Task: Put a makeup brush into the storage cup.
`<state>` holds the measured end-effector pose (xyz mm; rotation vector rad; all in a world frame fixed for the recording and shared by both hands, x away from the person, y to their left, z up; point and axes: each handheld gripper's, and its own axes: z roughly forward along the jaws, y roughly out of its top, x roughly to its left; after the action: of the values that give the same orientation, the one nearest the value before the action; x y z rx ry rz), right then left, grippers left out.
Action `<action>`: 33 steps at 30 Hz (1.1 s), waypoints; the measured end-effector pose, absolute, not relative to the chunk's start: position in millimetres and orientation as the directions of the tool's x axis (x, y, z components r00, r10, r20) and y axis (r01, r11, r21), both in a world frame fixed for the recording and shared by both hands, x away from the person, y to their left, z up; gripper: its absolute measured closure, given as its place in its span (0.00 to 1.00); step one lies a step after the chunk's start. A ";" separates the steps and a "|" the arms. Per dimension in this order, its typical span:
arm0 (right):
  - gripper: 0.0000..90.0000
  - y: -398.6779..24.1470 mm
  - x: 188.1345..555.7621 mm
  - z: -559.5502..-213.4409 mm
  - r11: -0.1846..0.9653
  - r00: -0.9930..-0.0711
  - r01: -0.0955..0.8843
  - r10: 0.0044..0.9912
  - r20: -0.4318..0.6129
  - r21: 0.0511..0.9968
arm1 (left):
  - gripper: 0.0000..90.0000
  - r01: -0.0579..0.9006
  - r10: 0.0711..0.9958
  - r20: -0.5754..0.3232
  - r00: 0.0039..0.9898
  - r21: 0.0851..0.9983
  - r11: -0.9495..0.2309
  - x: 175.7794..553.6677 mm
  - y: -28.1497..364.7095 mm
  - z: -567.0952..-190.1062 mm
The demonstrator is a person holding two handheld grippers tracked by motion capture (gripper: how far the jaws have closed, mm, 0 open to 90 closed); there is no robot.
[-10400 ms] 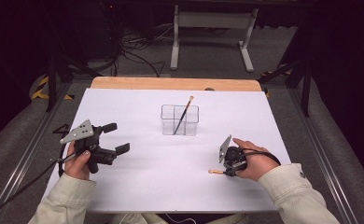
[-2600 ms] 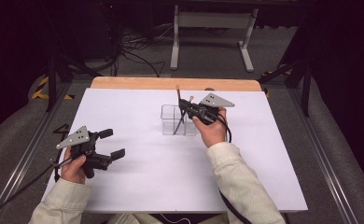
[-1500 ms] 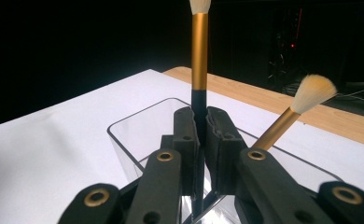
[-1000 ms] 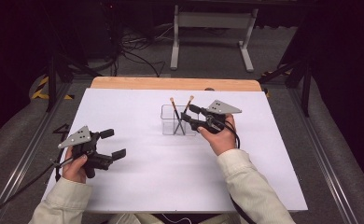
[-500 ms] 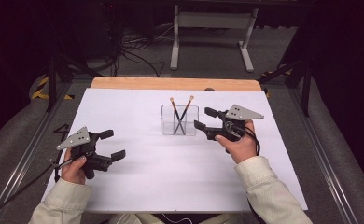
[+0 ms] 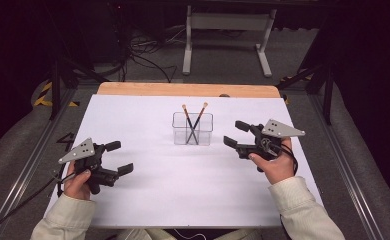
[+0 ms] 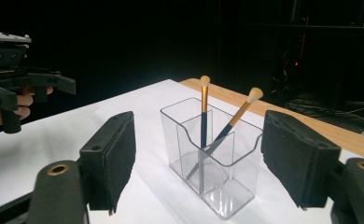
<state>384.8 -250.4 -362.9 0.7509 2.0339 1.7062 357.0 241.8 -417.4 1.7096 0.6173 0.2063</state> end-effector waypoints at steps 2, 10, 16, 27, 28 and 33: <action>0.29 -255.2 382.0 -363.1 0.123 -0.782 0.156 0.621 0.046 0.980 | 0.01 0.286 0.499 -0.198 0.844 0.952 -0.106 356.2 242.7 -418.5; 0.27 -273.1 372.4 -367.4 0.127 -0.777 0.154 0.628 0.041 0.980 | 0.00 0.275 0.496 -0.189 0.848 0.956 -0.104 353.8 245.2 -419.3; 0.26 -281.4 366.8 -373.3 0.130 -0.773 0.146 0.634 0.031 0.981 | 0.00 0.281 0.496 -0.200 0.845 0.955 -0.094 352.6 246.6 -421.6; 0.23 -291.0 359.1 -388.9 0.158 -0.772 0.150 0.635 0.016 0.976 | 0.00 0.271 0.497 -0.196 0.846 0.959 -0.082 348.3 251.6 -424.8; 0.23 -291.8 358.4 -390.0 0.161 -0.773 0.151 0.634 0.015 0.975 | 0.00 0.269 0.495 -0.195 0.847 0.959 -0.084 348.0 251.8 -425.1; 0.23 -297.6 355.3 -398.8 0.156 -0.767 0.162 0.641 0.024 0.974 | 0.00 0.270 0.500 -0.193 0.844 0.959 -0.085 346.7 252.4 -427.2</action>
<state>355.3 -297.6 -398.8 0.7646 2.0434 1.6432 346.7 252.4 -427.2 1.6783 0.6044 0.2118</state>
